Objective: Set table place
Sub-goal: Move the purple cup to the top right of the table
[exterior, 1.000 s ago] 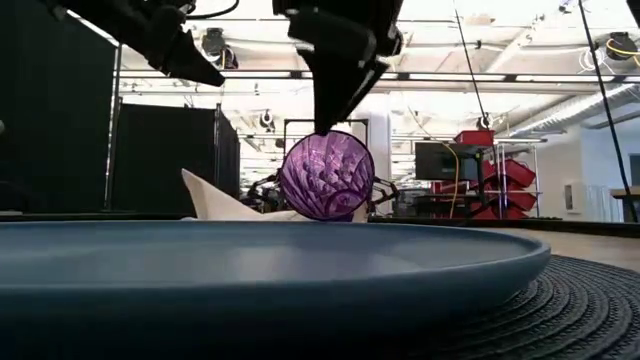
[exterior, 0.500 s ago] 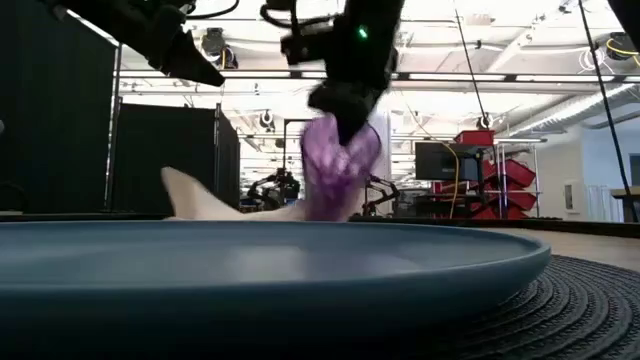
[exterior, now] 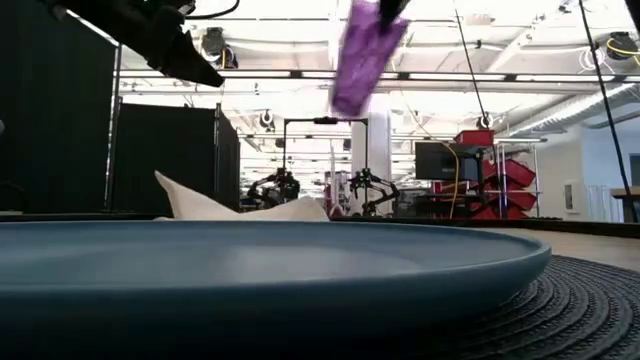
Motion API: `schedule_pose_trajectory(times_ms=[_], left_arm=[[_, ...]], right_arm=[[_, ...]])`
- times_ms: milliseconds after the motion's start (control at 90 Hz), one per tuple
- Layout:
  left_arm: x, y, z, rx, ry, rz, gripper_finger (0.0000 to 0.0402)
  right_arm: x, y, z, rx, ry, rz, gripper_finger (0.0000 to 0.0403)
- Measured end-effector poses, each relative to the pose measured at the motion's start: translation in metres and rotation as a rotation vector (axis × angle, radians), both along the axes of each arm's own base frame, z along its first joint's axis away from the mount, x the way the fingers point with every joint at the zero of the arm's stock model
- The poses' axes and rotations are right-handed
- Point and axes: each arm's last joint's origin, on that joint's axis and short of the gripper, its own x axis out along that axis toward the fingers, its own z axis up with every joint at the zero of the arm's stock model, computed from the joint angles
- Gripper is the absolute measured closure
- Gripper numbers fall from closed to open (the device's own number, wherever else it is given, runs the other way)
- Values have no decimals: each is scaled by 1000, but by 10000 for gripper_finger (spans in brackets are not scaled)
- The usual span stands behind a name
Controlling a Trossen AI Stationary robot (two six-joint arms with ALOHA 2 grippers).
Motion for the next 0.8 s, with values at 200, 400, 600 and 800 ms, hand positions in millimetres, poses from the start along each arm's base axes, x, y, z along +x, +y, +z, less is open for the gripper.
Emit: schedule_pose_trajectory(times_ms=[200,400,600,800], left_arm=[[0,0,0,4,2,-2,267],[1,0,1,7,-10,-3,267],[1,0,1,7,-14,-3,267],[1,0,1,1,-18,0,267]], right_arm=[[-75,-79,23,248,-148,-199,403],[-90,-131,-20,378,-34,-272,403],[-94,-173,-73,463,-27,-241,403],[-117,-198,-105,585,-51,-293,403]])
